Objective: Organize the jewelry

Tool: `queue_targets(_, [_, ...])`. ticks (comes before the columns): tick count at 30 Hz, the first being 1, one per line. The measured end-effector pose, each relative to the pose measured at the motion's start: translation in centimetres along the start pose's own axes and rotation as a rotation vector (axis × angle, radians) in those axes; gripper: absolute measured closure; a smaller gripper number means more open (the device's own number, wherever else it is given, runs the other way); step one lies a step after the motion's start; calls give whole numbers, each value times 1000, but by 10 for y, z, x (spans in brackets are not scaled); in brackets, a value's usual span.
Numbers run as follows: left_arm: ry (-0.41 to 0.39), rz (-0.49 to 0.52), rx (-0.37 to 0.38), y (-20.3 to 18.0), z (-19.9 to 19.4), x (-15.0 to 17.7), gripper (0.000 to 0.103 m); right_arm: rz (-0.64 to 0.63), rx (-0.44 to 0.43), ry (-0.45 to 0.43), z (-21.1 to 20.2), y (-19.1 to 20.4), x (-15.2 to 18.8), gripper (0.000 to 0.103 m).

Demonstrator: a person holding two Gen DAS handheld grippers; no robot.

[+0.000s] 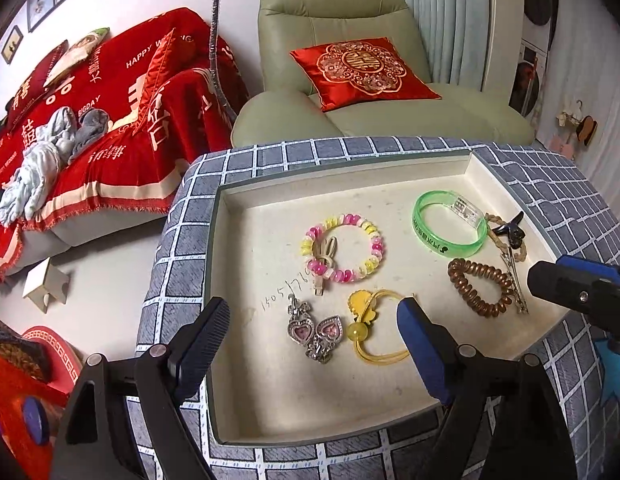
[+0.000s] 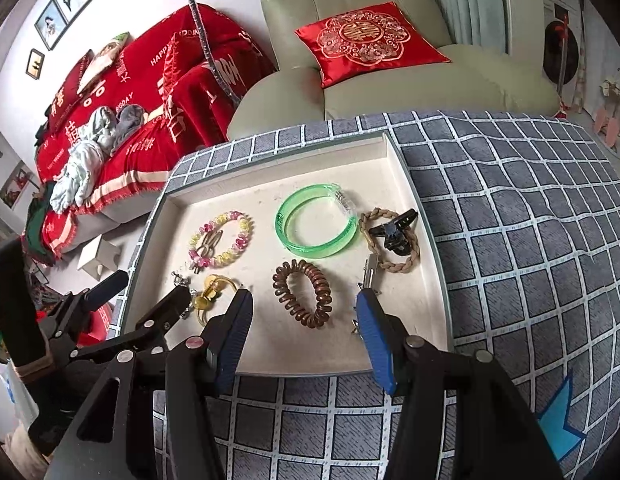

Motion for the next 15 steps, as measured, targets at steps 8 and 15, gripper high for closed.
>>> queue_targets(8, [8,-2,-7,3,-3,7,4,4,-5,2,0,0,2,30])
queue_targets(15, [-9,-6,-19,5,-9,12,0,-47,25,-30,-8,11,4,20])
Point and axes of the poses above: each gripper's, at about its wrist camera, not at the fingertips, and z roughly the way its jaws point, y to its left, x to its underside, the point moved 4 cm from there along z, roughly the way its jaws point, and after that the axes turned 14 degrees about -x, right-handed, at the moved point
